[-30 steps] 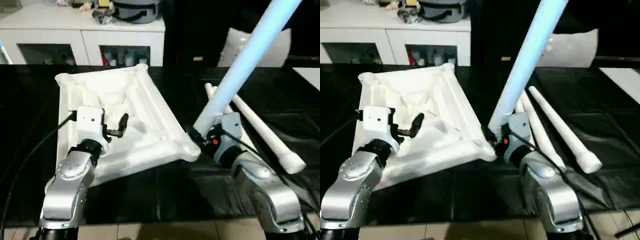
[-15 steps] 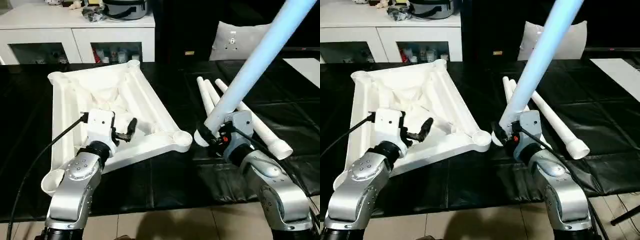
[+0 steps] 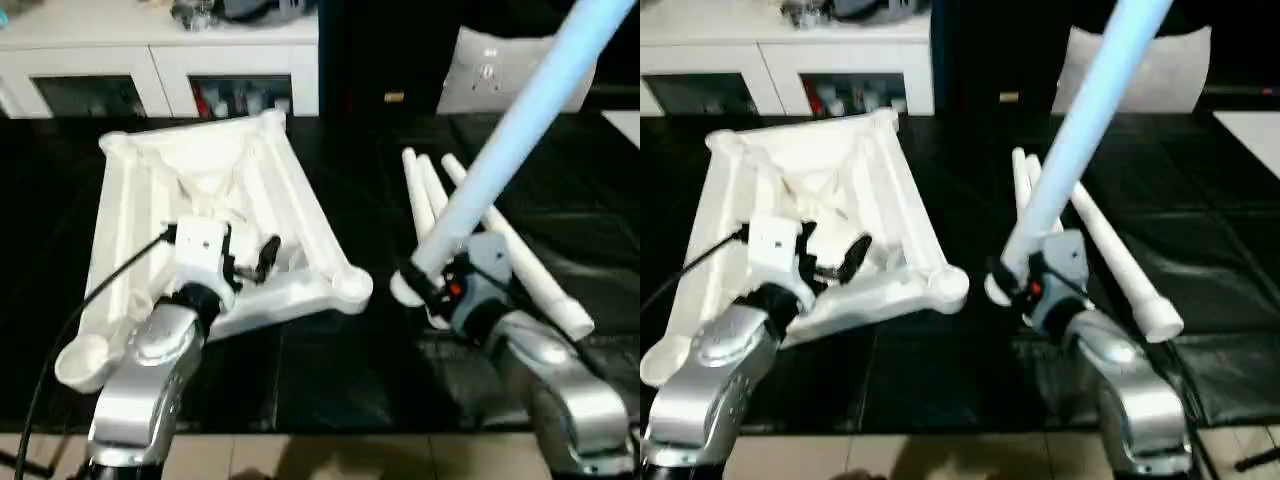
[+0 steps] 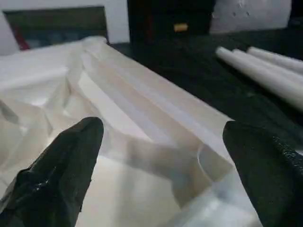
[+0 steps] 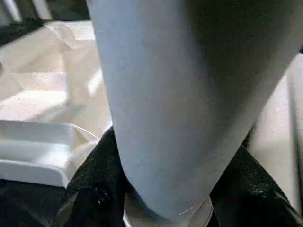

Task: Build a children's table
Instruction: Insert table leg to table base

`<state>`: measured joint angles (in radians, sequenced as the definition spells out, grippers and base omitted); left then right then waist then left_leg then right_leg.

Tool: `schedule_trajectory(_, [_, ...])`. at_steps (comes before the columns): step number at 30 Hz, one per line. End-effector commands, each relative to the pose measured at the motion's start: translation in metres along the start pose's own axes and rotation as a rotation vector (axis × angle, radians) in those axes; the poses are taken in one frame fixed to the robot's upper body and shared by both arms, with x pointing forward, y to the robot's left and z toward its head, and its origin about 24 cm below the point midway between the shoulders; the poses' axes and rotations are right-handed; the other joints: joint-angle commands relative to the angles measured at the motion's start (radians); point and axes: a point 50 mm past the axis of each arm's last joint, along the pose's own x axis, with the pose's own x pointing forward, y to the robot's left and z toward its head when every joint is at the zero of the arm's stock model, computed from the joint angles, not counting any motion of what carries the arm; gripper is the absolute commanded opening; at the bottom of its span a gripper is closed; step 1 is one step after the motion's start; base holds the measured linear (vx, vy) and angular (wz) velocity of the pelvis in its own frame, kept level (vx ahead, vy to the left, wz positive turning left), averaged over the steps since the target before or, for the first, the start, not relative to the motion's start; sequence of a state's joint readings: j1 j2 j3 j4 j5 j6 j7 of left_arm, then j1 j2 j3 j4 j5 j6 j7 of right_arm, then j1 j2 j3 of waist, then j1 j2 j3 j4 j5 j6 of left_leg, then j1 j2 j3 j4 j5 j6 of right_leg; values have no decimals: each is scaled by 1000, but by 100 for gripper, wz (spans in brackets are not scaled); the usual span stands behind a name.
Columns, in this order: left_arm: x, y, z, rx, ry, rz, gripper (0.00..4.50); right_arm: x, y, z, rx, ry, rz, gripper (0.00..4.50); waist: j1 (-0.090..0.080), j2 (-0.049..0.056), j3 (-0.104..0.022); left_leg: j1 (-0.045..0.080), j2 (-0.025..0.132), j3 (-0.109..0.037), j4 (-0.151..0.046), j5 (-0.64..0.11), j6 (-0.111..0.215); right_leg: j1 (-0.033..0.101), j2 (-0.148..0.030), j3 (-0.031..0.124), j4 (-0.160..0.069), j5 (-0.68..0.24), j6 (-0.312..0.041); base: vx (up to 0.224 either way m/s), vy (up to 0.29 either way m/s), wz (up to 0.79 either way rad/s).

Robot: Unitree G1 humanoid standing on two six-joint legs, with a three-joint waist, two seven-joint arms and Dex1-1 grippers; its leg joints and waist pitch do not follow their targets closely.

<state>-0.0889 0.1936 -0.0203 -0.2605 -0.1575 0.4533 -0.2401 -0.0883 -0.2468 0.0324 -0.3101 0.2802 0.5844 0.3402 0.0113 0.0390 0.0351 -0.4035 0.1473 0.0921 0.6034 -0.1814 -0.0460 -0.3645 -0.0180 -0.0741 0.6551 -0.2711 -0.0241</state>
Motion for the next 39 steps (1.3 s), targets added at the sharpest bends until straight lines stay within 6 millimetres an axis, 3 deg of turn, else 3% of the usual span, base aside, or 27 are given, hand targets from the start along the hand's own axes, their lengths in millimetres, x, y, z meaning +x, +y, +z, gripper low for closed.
schedule_trajectory(1, [1,0,-3,33,20,-40,450,0,0,14,-11,-60,28,193,-4,0,-50,18,88,-21,-65,-85,54,58,-110,60,-87,104,-79,0,0,0])
schedule_trajectory(2, [2,1,-5,62,37,-85,450,0,-3,20,-12,-87,25,193,-8,-10,-49,18,90,-19,-68,-84,62,58,-112,60,-90,109,-96,-12,57,-5])
schedule_trajectory(3, [2,0,-6,70,48,-116,450,-1,-5,24,-19,-102,18,193,-6,-5,-50,25,87,-13,-66,-93,69,52,-115,64,-87,110,-130,-25,58,-5])
schedule_trajectory(5, [2,0,-6,77,59,-161,450,-1,-7,29,-24,-124,15,193,-7,-6,-45,24,84,-4,-68,-113,70,51,-119,67,-93,80,-151,-29,55,-4])
schedule_trajectory(7, [3,0,-2,94,59,-282,450,-3,-6,39,-16,-159,52,193,-5,-3,-42,29,82,8,-73,-170,47,45,-119,72,-101,-9,-169,0,0,0])
schedule_trajectory(11, [4,-5,1,165,88,-439,450,-4,-3,42,-15,-176,98,193,-4,-6,-35,31,79,16,-78,-234,26,35,-120,78,-110,-108,-155,0,0,0])
schedule_trajectory(18, [10,-7,-9,292,252,-687,450,-4,2,35,-19,-144,155,193,-5,-8,-33,31,72,27,-79,-263,2,25,-119,89,-122,-243,-116,0,0,0])
schedule_trajectory(21, [20,-5,-11,315,286,-755,422,-4,0,40,30,-208,115,193,-2,-4,-38,34,72,28,-76,-240,5,23,-119,93,-120,-220,-120,0,0,0])
schedule_trajectory(23, [25,-2,-10,329,283,-752,415,-4,0,37,23,-164,112,193,-3,-2,-41,34,74,29,-77,-229,0,24,-118,92,-117,-174,-130,0,0,0])
schedule_trajectory(24, [29,-1,-9,327,292,-756,415,-4,0,35,23,-146,112,193,-2,3,-43,34,75,28,-76,-205,5,28,-115,91,-108,-103,-150,0,0,0])
schedule_trajectory(27, [32,-1,-8,310,310,-757,415,-5,0,31,19,-135,113,193,-3,1,-43,32,74,32,-73,-186,17,32,-117,92,-106,-47,-169,0,0,0])
schedule_trajectory(29, [36,0,-9,282,341,-745,415,-7,-2,19,-24,-53,123,193,1,4,-41,31,74,34,-71,-162,29,35,-118,91,-106,-18,-180,0,0,0])
schedule_trajectory(33, [37,2,-13,262,385,-738,415,-10,3,13,-11,-36,149,193,3,3,-38,31,75,35,-70,-155,44,36,-120,91,-109,-9,-189,0,0,0])
schedule_trajectory(35, [38,3,-14,246,392,-735,376,-11,5,12,-7,-34,158,193,2,2,-35,31,76,34,-72,-155,51,36,-118,89,-110,-28,-192,0,0,0])
schedule_trajectory(39, [40,4,-13,211,390,-712,361,-7,7,15,-9,-53,159,193,2,4,-31,32,77,35,-72,-166,51,35,-120,90,-113,-65,-197,0,0,0])
